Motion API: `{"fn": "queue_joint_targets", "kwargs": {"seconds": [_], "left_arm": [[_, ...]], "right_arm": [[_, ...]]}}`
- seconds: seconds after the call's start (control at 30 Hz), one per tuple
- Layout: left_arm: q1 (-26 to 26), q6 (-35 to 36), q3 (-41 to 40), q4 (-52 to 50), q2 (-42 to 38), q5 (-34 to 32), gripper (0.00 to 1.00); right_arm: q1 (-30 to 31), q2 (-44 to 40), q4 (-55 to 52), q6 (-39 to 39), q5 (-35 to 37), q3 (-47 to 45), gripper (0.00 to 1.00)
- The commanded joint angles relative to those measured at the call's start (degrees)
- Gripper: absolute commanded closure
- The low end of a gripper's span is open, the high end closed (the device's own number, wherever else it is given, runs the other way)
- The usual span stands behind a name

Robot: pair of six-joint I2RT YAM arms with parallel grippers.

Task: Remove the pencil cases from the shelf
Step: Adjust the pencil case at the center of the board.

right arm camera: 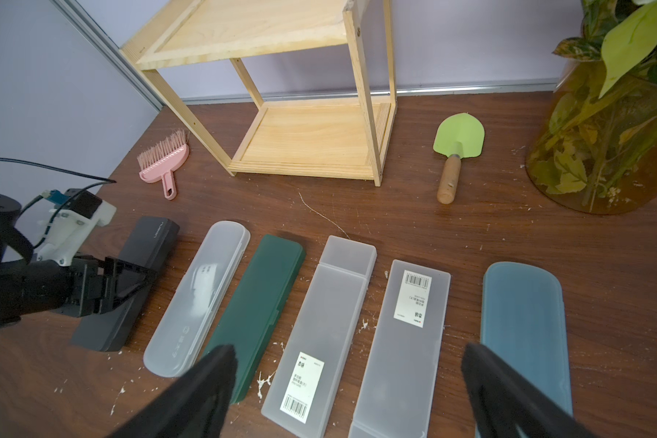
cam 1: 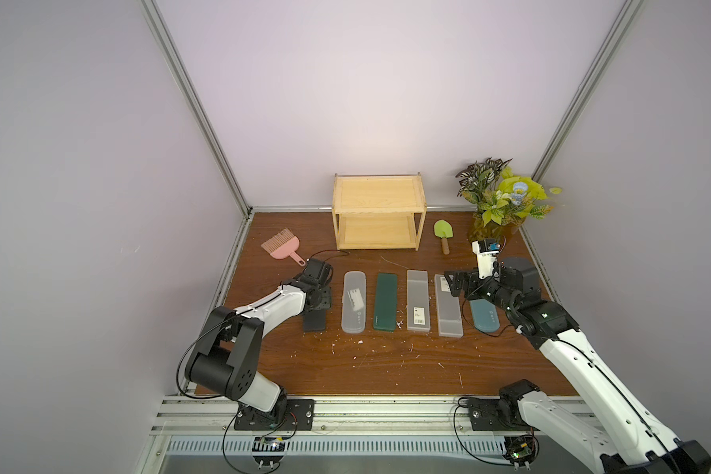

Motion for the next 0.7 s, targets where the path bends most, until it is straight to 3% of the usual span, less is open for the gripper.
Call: {"fn": "queue_joint_targets", "kwargs": {"seconds": [0.0, 0.43, 0.67], "left_arm": [[0.55, 3.39, 0.76, 0.42, 0.31, 1.87, 0.36], [0.64, 5.51, 1.4, 4.35, 4.93, 3.52, 0.33], [0.63, 5.06, 1.02, 4.76, 3.63, 2.92, 0.16]], "right_arm": [[-0.04, -0.38, 1.16, -0.67, 0.76, 0.24, 0.01], [-0.06, -0.27, 0.12, -1.32, 1.33, 1.14, 0.01], [-0.05, 0.0, 0.02, -1.41, 1.25, 1.34, 0.0]]}}
